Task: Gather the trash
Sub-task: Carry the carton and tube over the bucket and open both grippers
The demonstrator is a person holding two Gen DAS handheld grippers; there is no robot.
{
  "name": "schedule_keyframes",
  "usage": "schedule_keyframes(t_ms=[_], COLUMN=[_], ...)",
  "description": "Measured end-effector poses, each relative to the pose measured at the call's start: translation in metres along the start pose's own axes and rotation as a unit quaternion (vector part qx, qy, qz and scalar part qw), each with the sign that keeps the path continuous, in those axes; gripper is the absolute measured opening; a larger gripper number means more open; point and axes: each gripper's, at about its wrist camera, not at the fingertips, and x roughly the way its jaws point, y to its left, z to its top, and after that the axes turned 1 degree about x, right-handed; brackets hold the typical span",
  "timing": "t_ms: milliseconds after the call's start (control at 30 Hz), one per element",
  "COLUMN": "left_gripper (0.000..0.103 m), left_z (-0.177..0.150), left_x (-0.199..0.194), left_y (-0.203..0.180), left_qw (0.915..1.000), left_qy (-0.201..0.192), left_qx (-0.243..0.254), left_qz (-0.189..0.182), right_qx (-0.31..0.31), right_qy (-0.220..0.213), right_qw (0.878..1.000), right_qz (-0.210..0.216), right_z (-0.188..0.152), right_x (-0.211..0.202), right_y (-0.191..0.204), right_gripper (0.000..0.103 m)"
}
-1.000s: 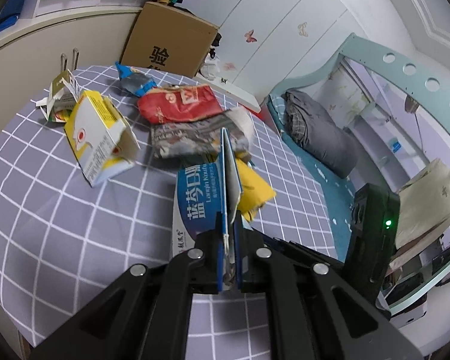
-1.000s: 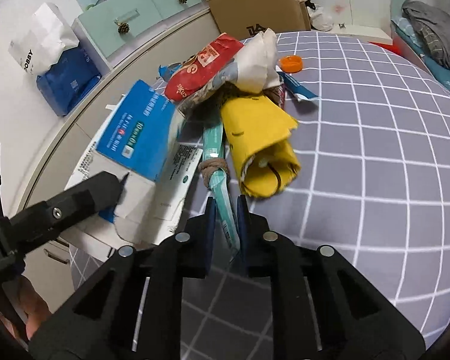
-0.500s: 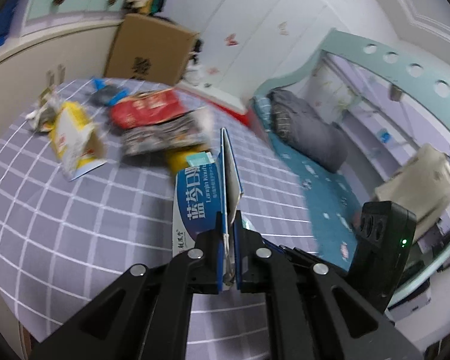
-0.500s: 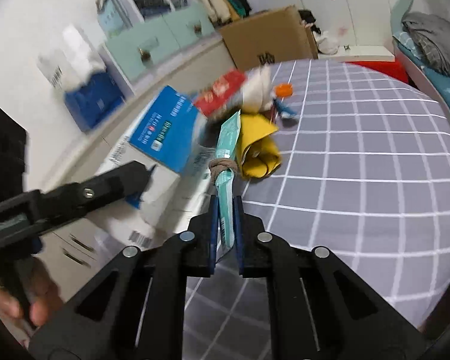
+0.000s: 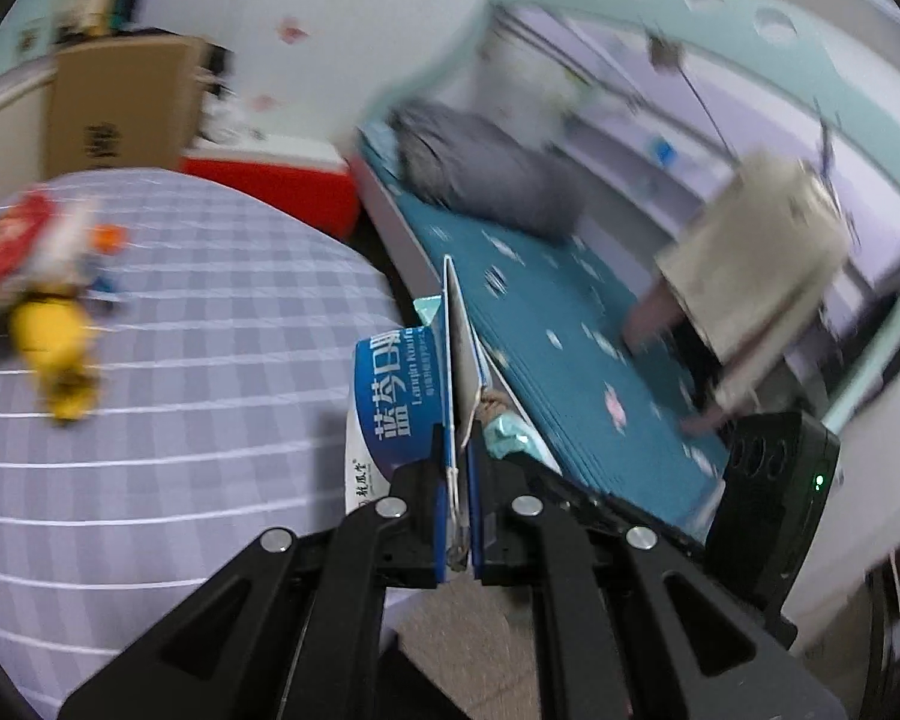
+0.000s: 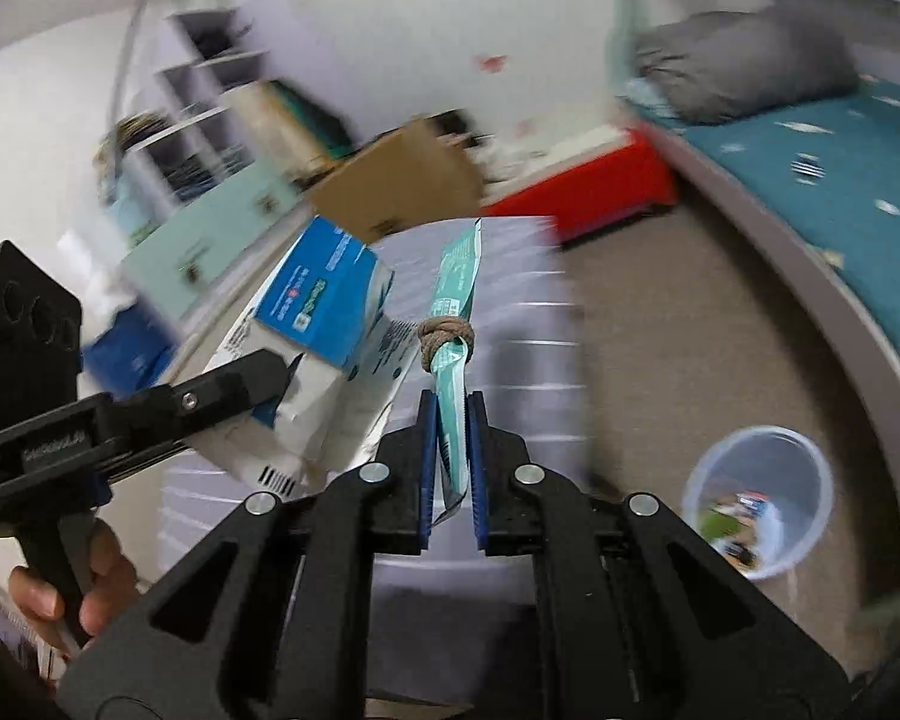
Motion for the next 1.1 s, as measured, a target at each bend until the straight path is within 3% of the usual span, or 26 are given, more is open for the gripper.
schedule_keyframes(t_ms=[233, 433, 600, 767, 833, 867, 900, 967, 1100], left_gripper=[0.005, 0.006, 0.006, 0.008, 0.026, 0.055, 0.071, 0.071, 0.071], left_z=[-0.027, -0.059, -0.071, -0.066, -0.065, -0.063, -0.062, -0.060, -0.064], left_x=[0.123, 0.233, 0.301, 0.336, 0.349, 0.348, 0.354, 0.356, 0.359], left_y=[-0.061, -0.070, -0.074, -0.083, -0.082, -0.082, -0.079, -0.072, -0.052], left_qw=[0.9923, 0.9772, 0.9644, 0.9624, 0.9614, 0.9600, 0.9580, 0.9616, 0.9603], left_qy=[0.112, 0.206, 0.255, 0.258, 0.258, 0.264, 0.272, 0.262, 0.269], left_qx=[0.045, 0.045, 0.068, 0.084, 0.092, 0.091, 0.085, 0.074, 0.048], left_qz=[-0.030, -0.020, 0.008, 0.012, 0.022, 0.027, 0.033, 0.032, 0.054], right_qx=[0.092, 0.154, 0.198, 0.219, 0.226, 0.228, 0.230, 0.233, 0.235], right_qy=[-0.003, 0.019, 0.029, 0.022, 0.024, 0.024, 0.026, 0.029, 0.038], right_qw=[0.991, 0.977, 0.964, 0.957, 0.955, 0.955, 0.954, 0.954, 0.953], right_qz=[-0.095, -0.146, -0.174, -0.186, -0.188, -0.189, -0.190, -0.188, -0.186], right_z=[-0.030, -0.062, -0.079, -0.080, -0.080, -0.080, -0.081, -0.084, -0.086], right_x=[-0.033, -0.026, -0.014, -0.008, -0.003, -0.002, 0.000, 0.001, 0.009], right_y=[-0.124, -0.200, -0.240, -0.265, -0.274, -0.276, -0.278, -0.281, -0.279], right_gripper=[0.010, 0.010, 0.010, 0.010, 0.010, 0.010, 0.010, 0.010, 0.010])
